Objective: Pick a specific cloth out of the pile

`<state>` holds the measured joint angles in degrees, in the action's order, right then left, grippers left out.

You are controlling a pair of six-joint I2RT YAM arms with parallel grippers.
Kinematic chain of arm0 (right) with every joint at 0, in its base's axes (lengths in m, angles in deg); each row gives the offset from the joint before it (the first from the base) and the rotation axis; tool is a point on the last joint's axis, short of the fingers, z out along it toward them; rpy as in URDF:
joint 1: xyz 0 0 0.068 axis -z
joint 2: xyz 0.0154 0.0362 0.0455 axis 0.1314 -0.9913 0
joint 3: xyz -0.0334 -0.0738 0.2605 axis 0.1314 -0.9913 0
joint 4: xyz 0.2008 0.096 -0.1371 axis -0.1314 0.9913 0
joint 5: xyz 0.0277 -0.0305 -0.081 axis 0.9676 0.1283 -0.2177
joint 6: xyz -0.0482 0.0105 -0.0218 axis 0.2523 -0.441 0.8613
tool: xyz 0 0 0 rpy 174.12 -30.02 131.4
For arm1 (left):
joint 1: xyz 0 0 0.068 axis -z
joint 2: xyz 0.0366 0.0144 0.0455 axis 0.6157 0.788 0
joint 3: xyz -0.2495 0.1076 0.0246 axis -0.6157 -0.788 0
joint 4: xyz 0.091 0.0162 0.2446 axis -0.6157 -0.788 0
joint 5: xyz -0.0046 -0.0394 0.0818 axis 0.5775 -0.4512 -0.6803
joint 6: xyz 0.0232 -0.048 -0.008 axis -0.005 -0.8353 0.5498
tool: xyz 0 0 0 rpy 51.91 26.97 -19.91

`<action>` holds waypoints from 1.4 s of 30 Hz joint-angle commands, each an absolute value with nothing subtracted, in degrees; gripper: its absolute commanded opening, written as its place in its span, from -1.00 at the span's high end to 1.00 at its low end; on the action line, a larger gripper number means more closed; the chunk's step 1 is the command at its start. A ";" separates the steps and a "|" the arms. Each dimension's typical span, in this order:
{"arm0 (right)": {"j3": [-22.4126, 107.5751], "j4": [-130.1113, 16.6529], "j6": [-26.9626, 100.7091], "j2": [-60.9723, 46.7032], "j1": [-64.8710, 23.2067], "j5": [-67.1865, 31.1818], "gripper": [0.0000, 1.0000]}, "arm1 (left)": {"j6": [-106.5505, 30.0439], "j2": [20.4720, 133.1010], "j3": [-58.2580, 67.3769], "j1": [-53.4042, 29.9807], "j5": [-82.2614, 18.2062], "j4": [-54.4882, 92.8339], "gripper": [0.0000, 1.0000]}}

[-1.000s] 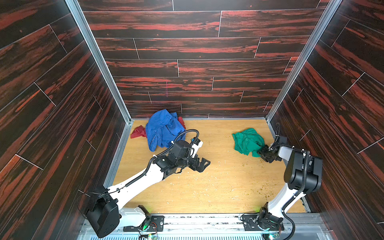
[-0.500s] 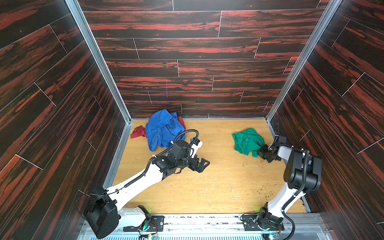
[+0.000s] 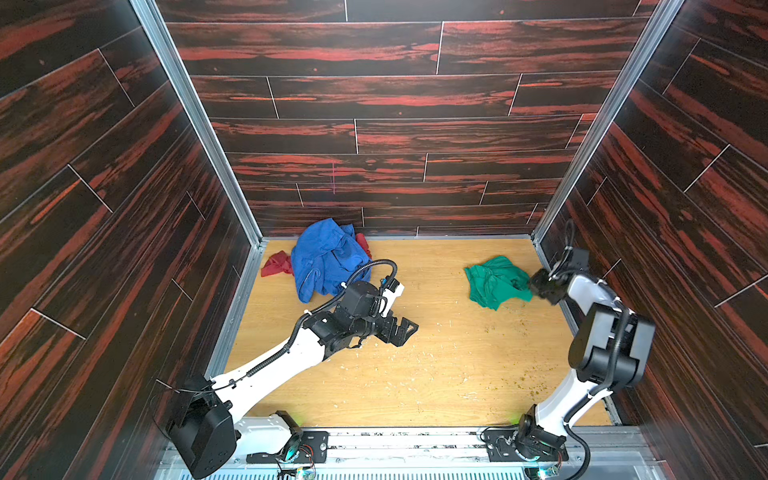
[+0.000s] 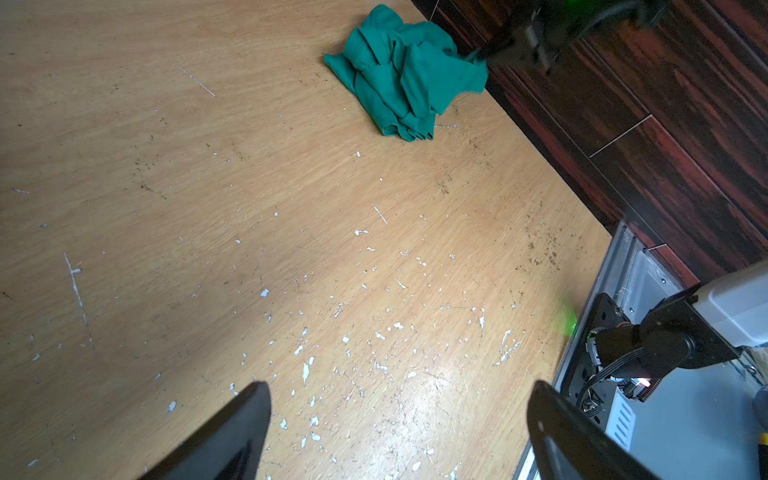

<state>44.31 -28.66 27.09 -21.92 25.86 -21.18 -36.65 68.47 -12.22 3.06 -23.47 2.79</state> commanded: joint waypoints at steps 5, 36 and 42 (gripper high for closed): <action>52.53 -23.44 30.49 -20.64 22.26 -14.60 1.00 | -36.39 65.83 -12.57 3.28 -23.65 3.33 -0.98; 71.33 -20.12 29.76 -52.80 14.48 -17.20 1.00 | -33.31 66.98 -8.91 3.31 -30.68 -1.82 -0.97; 73.50 -21.67 31.63 -51.48 14.66 -13.44 0.46 | -30.18 66.27 -7.40 2.57 -37.70 -3.55 -0.97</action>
<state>73.34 -22.80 30.56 -50.64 15.41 -14.89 -33.44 67.00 -10.12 2.97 -33.91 -1.45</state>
